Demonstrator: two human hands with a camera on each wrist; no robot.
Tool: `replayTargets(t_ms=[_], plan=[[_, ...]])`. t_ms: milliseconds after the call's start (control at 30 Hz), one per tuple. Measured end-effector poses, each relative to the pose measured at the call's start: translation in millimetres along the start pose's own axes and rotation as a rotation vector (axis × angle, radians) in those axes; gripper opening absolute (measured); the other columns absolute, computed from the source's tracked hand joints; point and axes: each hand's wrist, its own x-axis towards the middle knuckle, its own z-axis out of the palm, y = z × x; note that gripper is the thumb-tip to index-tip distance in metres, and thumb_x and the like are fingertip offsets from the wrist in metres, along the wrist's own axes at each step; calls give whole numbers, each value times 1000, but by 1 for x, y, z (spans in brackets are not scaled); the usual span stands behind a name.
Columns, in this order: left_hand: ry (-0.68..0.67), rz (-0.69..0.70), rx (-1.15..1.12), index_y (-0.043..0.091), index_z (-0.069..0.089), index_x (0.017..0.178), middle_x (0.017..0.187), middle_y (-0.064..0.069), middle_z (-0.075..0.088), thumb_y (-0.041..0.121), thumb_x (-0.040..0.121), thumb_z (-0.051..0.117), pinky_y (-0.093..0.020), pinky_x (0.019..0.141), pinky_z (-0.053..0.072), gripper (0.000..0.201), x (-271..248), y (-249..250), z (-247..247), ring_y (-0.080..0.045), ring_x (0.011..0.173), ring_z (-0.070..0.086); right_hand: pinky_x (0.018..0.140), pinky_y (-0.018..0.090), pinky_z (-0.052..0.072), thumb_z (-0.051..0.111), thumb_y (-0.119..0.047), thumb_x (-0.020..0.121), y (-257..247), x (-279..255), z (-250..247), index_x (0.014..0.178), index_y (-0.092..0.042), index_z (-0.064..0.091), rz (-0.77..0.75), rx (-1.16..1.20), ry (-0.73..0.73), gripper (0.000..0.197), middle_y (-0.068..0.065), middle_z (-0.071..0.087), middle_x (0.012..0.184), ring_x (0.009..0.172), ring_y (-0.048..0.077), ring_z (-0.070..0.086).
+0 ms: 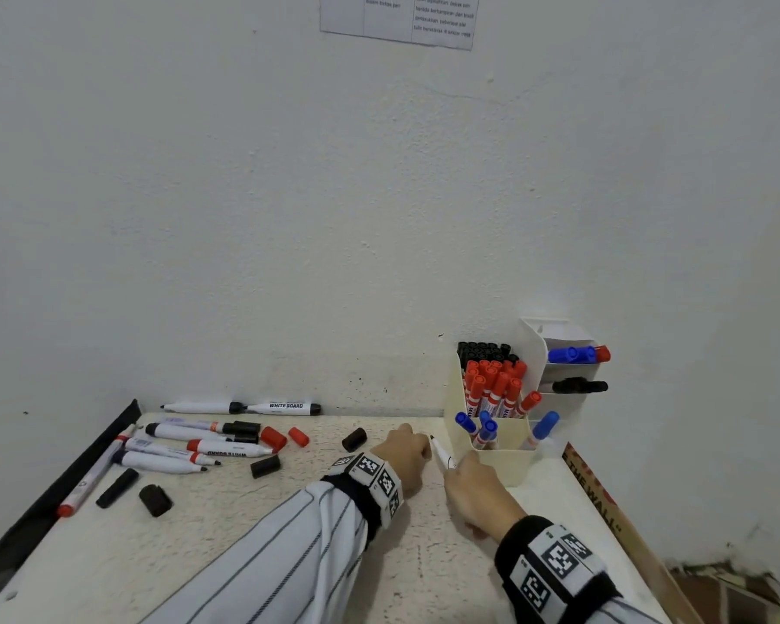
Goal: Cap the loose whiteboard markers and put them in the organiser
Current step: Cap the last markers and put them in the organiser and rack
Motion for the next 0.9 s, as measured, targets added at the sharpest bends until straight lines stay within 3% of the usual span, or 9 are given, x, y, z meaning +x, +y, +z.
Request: replayTargets(t_ms=[100,200,300,467,600,733,833,900], plan=[[100,-35,-125,16,54,114,118,-3,45,6,84,57,-27,90,47,32,-13,-11,-7,-20,100,55,73,29,42,31,-28,100,-2,-7,0,118,-6,41,-70,-61,-4,31,8,51,104,89,20,49],[206,-77,-330,15,63,101,107,-5,61,7,85,54,-24,90,47,19,-25,-26,-17,-19,97,58,82,35,43,29,-35,100,-3,-11,4,105,-11,44,-148,-145,21,29,7,57,101,90,21,53],[256,-116,-493,6,64,107,111,-8,64,0,91,44,-20,88,43,26,-42,-40,-26,-20,102,59,76,34,44,30,-35,100,-9,-16,10,97,-14,43,-187,-182,29,25,3,56,91,84,21,54],[270,-157,-674,8,61,106,93,-3,61,4,97,38,-10,60,45,25,-70,-60,-34,-5,66,56,61,31,39,36,-35,97,-23,-31,25,89,-23,42,-297,-150,-8,16,-1,54,78,68,17,51],[190,-180,-724,9,61,102,77,2,59,3,97,37,-13,62,51,25,-95,-72,-39,-5,62,58,59,30,38,39,-37,95,-35,-43,37,89,-27,43,-364,-164,-23,13,-2,56,78,67,16,50],[158,-186,-670,2,61,109,70,2,59,10,98,39,-11,50,47,26,-121,-81,-43,-1,50,56,68,32,37,44,-37,94,-45,-52,49,87,-31,43,-473,-243,-8,9,-8,53,72,68,12,49],[164,-192,-657,6,64,100,64,2,57,16,99,36,-15,42,39,29,-137,-85,-42,-3,40,48,74,30,33,50,-37,92,-53,-59,52,83,-35,42,-553,-241,25,12,-12,50,72,71,10,48],[193,-227,-599,9,64,90,60,2,53,25,100,33,-18,46,36,36,-145,-85,-43,-7,45,45,74,31,35,51,-37,92,-58,-62,53,89,-33,44,-599,-241,-9,9,-12,51,76,75,12,49]])
